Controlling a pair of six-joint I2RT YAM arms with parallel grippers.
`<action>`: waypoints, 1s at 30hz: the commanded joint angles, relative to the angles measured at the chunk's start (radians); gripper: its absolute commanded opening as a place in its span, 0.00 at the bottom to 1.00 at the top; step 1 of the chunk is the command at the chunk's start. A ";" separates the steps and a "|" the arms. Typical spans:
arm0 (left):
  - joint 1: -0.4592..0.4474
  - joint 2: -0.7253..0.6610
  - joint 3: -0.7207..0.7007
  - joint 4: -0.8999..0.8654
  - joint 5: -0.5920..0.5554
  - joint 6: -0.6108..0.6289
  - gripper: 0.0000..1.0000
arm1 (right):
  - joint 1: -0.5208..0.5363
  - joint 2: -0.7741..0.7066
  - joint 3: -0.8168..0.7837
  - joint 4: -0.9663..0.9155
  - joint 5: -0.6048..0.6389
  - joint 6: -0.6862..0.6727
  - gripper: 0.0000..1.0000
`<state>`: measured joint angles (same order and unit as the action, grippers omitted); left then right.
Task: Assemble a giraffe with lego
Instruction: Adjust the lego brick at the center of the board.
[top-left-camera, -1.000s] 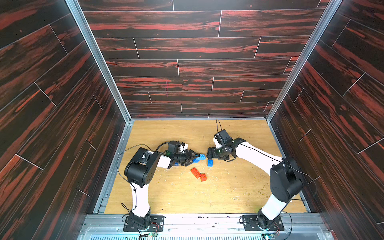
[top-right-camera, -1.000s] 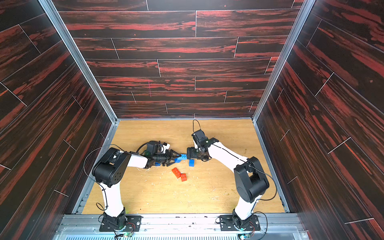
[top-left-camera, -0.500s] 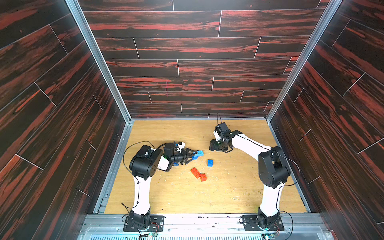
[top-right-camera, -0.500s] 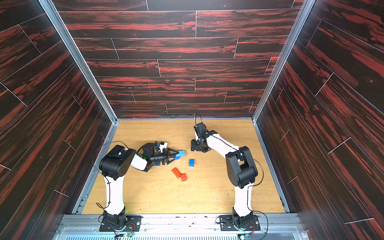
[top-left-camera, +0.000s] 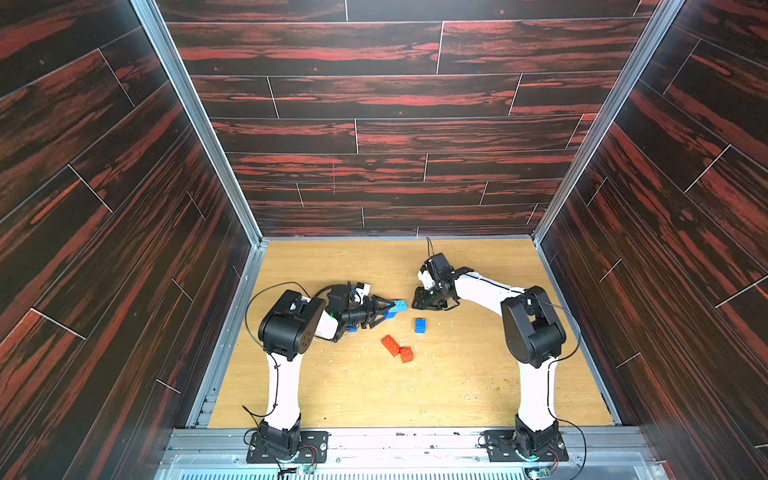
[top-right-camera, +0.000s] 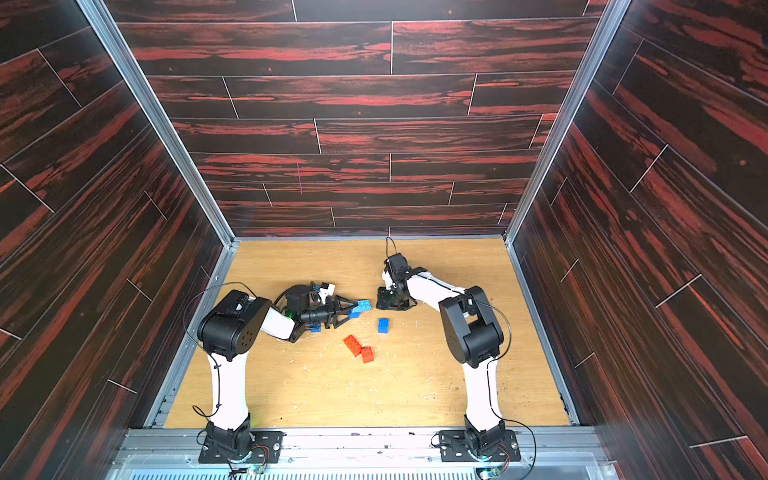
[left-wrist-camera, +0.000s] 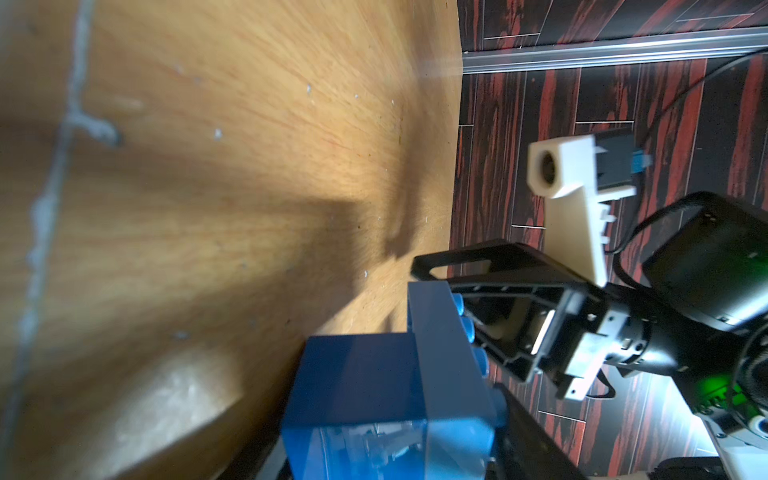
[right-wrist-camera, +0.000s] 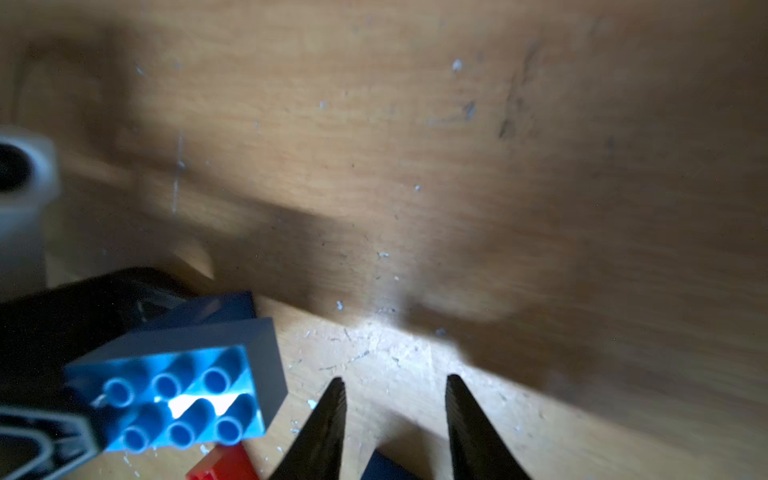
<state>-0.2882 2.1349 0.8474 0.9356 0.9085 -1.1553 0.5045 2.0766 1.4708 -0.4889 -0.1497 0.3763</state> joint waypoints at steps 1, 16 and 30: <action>0.006 0.047 -0.024 -0.174 -0.091 0.068 0.69 | 0.012 0.027 0.025 -0.007 -0.051 -0.017 0.41; 0.006 0.029 -0.024 -0.287 -0.111 0.142 0.80 | 0.017 0.088 0.063 0.011 -0.116 -0.017 0.27; 0.011 0.048 -0.030 -0.313 -0.120 0.174 0.81 | 0.021 0.034 0.029 0.039 -0.153 -0.007 0.26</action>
<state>-0.2920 2.1006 0.8738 0.8139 0.9024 -1.0462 0.5163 2.1437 1.5135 -0.4526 -0.2756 0.3649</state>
